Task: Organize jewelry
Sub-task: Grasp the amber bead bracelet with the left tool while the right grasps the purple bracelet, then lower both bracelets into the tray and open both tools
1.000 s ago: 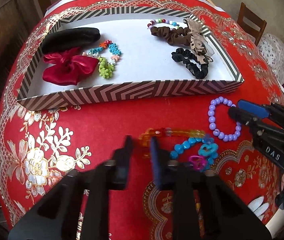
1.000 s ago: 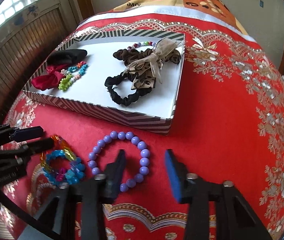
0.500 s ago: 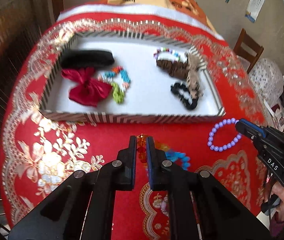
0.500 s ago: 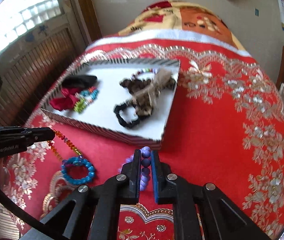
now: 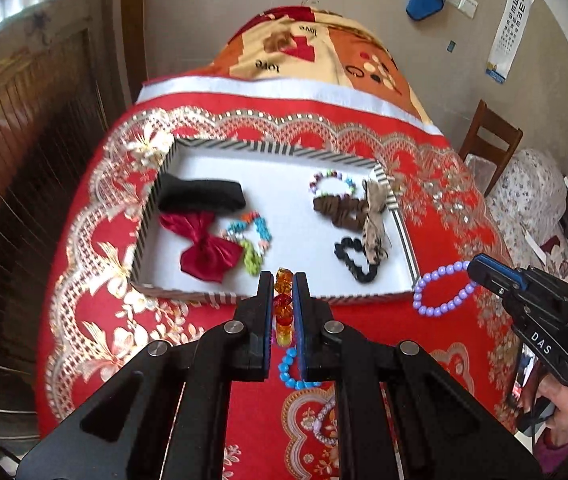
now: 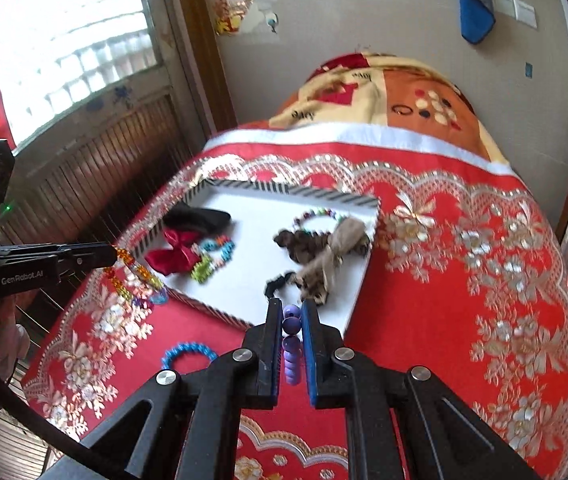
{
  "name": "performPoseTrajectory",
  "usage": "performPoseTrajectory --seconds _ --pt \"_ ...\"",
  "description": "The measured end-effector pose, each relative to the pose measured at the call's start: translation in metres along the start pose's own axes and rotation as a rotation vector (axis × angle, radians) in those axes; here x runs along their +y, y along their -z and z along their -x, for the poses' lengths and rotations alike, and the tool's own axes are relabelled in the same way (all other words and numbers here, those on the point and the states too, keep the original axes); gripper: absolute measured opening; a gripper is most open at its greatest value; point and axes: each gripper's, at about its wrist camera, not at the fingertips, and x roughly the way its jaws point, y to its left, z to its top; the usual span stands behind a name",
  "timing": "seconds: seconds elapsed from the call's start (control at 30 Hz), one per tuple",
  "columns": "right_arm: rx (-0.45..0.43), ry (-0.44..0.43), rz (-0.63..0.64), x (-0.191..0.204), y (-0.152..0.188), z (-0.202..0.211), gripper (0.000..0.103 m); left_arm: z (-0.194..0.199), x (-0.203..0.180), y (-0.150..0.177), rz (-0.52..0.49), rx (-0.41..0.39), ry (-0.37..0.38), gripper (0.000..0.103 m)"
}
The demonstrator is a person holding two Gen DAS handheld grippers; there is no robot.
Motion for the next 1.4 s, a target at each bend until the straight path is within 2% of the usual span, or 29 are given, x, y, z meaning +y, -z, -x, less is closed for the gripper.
performPoseTrajectory --seconds 0.4,0.97,1.17,1.4 --pt "-0.002 -0.002 0.039 0.007 -0.030 -0.014 0.009 -0.010 -0.012 -0.024 -0.051 -0.016 -0.012 0.008" --pt "0.066 -0.003 0.052 0.000 -0.073 -0.077 0.009 -0.077 -0.031 -0.036 -0.101 0.061 0.006 0.008" --pt "0.102 -0.022 0.073 0.008 -0.090 -0.110 0.009 -0.108 -0.019 -0.036 -0.066 0.112 0.012 0.008" --pt "0.153 -0.094 0.099 0.022 -0.106 -0.160 0.009 -0.133 0.014 -0.034 -0.013 0.152 -0.032 0.008"
